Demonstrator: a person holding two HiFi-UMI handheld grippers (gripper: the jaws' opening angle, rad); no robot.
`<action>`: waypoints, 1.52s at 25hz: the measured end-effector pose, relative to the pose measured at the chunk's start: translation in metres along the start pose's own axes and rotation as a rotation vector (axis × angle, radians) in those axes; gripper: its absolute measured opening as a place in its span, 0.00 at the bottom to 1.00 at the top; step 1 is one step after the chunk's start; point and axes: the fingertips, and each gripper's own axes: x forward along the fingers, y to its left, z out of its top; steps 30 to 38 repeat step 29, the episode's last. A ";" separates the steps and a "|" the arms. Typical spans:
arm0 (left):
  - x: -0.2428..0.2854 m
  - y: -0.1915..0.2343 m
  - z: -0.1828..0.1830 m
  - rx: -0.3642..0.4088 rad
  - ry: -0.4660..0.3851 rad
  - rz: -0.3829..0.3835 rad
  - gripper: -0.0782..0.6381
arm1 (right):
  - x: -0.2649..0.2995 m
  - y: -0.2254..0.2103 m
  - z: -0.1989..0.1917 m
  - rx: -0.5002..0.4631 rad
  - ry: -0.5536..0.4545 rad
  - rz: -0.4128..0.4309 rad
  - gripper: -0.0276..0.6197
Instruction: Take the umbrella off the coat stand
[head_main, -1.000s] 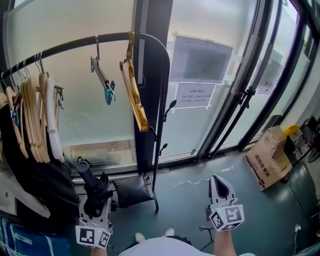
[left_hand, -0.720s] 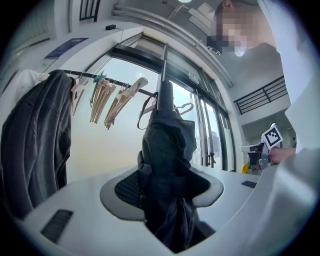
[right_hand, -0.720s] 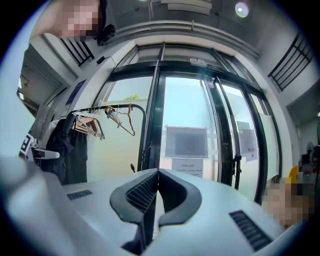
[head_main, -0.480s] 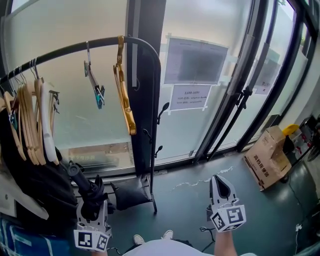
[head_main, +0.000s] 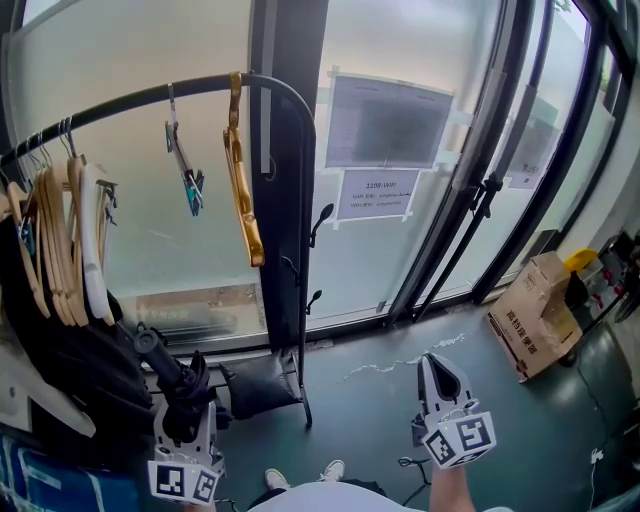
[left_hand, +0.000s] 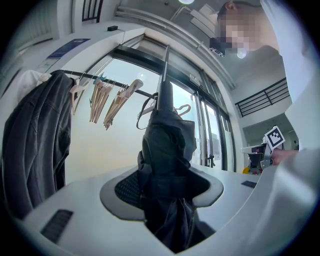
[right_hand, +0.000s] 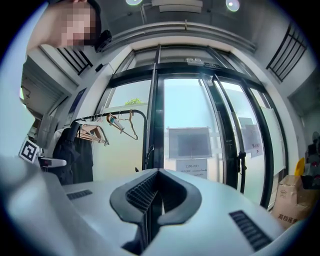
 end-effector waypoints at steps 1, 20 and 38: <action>-0.001 -0.002 0.000 -0.001 0.001 -0.004 0.44 | -0.001 0.002 0.000 -0.003 0.000 0.007 0.07; -0.011 -0.002 0.015 0.000 -0.019 -0.029 0.44 | 0.005 0.023 -0.003 -0.007 -0.011 0.046 0.07; -0.004 0.004 0.017 0.001 -0.024 -0.019 0.44 | 0.026 0.027 -0.001 -0.003 -0.020 0.070 0.07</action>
